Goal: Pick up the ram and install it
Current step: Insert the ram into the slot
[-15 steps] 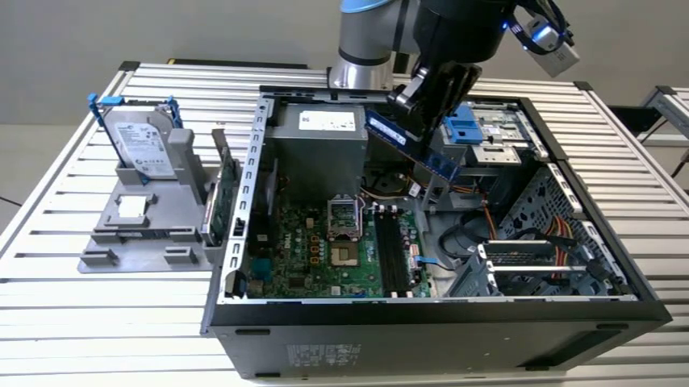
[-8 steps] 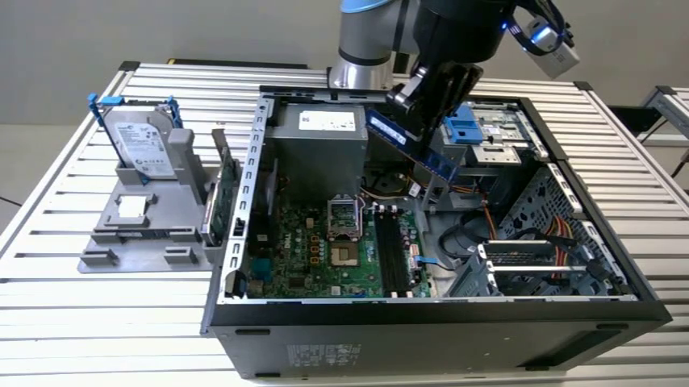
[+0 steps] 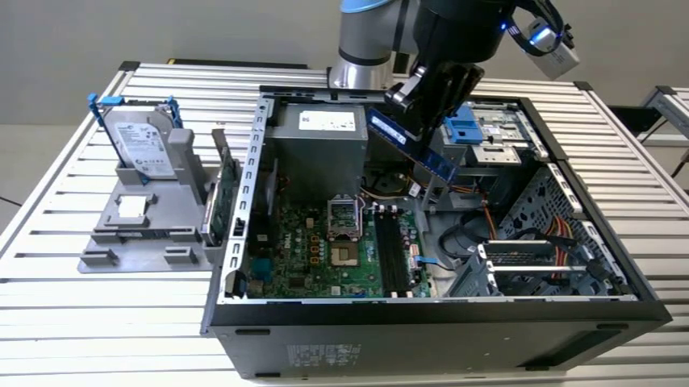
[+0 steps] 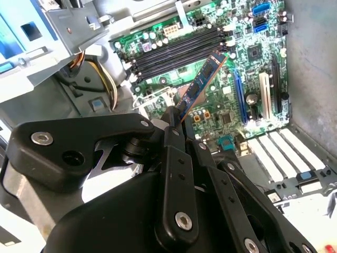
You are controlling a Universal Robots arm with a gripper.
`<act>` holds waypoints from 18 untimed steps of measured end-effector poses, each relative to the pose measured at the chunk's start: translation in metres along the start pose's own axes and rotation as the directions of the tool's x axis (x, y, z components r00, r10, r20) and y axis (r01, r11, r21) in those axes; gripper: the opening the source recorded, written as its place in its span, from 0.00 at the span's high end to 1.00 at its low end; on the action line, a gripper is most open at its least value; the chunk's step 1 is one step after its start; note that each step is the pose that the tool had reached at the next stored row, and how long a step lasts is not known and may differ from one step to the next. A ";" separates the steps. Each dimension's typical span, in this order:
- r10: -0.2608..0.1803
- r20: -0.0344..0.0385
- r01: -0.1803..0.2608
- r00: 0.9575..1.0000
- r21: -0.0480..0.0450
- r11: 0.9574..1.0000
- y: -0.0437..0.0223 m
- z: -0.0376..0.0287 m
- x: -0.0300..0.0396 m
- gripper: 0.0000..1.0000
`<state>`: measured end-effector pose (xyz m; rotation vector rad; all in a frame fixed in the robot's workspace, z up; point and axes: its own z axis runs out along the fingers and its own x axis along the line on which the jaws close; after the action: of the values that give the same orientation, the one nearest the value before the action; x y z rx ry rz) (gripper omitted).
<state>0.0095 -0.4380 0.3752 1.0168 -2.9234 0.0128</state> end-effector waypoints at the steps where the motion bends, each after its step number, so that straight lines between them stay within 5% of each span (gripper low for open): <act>1: 0.004 0.000 -0.004 1.000 0.000 1.000 0.0000 0.0000 0.0000 1.00; 18: 0.065 0.000 -0.065 0.998 -0.003 0.998 0.0000 0.0000 0.0000 1.00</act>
<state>0.0095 -0.4380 0.3752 0.9218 -2.9544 0.0105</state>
